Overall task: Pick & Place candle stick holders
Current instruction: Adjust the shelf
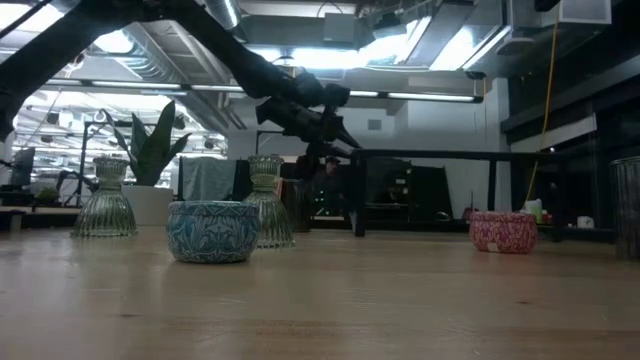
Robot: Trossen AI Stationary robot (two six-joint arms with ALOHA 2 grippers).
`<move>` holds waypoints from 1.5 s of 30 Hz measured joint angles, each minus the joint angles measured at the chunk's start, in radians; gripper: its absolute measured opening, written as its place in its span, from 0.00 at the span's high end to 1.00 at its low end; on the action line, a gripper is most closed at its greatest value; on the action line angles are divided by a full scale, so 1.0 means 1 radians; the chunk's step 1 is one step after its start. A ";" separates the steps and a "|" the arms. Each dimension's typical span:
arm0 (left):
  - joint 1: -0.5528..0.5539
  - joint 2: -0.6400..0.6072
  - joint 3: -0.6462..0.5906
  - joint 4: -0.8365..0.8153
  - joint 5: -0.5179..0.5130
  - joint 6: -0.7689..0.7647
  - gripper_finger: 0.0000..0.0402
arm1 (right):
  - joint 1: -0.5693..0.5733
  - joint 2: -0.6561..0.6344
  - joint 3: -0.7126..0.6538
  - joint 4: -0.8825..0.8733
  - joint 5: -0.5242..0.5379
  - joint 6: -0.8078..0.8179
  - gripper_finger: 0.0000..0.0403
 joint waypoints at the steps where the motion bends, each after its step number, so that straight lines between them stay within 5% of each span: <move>1: -0.004 0.000 -0.001 -0.001 0.006 -0.006 0.83 | 0.000 0.000 0.000 0.000 0.000 0.000 0.98; 45: -0.046 -0.056 -0.002 -0.217 0.005 0.000 0.83 | 0.000 0.000 0.000 0.000 0.000 0.000 0.98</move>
